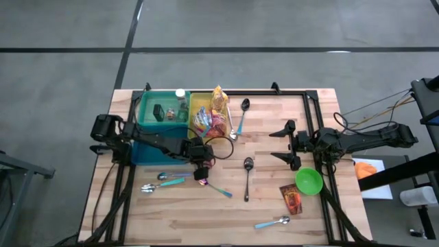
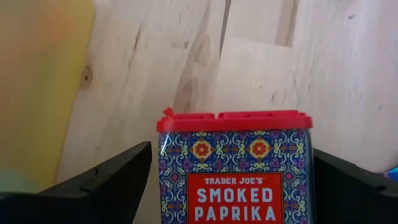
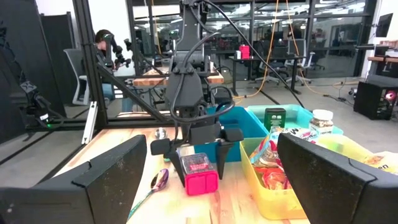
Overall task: Pick & Place Food Item
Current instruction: Put the red spice can into the green bin
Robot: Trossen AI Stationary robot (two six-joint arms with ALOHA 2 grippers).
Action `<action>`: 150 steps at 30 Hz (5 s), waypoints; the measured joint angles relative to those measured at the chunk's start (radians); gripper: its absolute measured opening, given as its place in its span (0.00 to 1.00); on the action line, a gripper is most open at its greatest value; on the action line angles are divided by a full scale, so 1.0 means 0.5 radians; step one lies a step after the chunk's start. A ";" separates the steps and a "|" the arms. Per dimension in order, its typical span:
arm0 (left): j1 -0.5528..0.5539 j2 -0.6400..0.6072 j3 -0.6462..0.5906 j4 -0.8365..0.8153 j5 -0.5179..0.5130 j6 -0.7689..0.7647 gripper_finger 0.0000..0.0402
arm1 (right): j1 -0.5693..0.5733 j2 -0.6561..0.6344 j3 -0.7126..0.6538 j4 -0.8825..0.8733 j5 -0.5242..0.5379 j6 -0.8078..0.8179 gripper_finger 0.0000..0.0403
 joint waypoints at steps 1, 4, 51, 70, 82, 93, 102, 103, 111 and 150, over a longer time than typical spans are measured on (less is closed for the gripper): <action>0.000 0.000 0.000 0.000 0.001 0.000 0.89 | 0.000 0.000 0.000 -0.001 0.000 -0.001 0.89; 0.000 0.000 0.000 0.000 0.006 -0.001 0.83 | 0.000 0.000 0.000 0.000 -0.001 -0.001 0.89; 0.001 0.000 -0.001 0.000 0.000 -0.013 0.69 | 0.000 0.000 0.000 0.000 0.000 0.000 0.89; 0.000 -0.031 0.375 -0.396 -0.024 -0.189 0.70 | 0.001 0.000 0.000 0.000 -0.001 -0.001 0.89; 0.000 -0.032 0.980 -1.498 -0.756 -1.152 0.70 | 0.000 0.000 0.000 0.000 0.000 0.003 0.89; 0.115 -0.155 1.080 -2.176 -1.086 -2.243 0.70 | 0.001 0.000 0.000 -0.002 0.000 -0.001 0.89; 0.382 -0.237 1.078 -2.351 -1.207 -2.467 0.70 | 0.000 0.001 0.000 -0.034 0.000 -0.001 0.89; 0.420 -0.238 1.077 -2.348 -1.211 -2.429 0.70 | 0.000 0.000 0.000 -0.033 -0.001 -0.001 0.89; 0.749 -0.277 0.872 -2.065 -1.216 -2.125 0.70 | 0.000 0.000 0.000 -0.033 -0.001 0.004 0.89; 1.503 -0.616 -0.323 -0.364 -0.561 -1.178 0.70 | 0.001 0.000 0.000 -0.034 0.000 0.003 0.89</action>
